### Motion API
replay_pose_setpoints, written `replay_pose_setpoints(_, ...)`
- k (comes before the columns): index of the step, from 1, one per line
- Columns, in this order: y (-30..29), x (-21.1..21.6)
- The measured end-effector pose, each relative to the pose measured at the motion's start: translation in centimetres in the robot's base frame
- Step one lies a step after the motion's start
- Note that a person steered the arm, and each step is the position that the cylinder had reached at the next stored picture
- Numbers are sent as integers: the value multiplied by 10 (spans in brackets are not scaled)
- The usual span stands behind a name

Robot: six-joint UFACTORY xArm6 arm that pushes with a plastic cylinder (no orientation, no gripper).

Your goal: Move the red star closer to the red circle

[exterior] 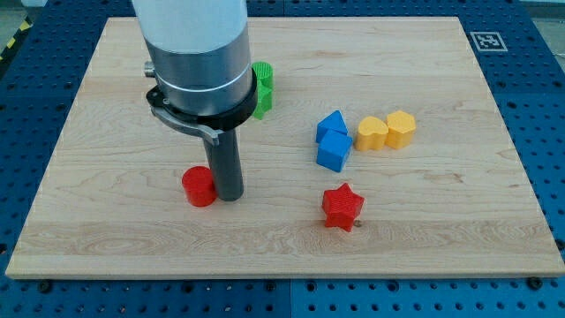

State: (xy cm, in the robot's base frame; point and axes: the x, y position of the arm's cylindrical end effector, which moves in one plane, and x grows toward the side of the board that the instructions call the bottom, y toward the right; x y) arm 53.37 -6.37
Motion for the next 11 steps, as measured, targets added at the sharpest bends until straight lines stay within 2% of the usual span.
replay_pose_setpoints(1,12,48)
replay_pose_setpoints(2,16,71)
replay_pose_setpoints(10,43,85)
replay_pose_setpoints(11,89,85)
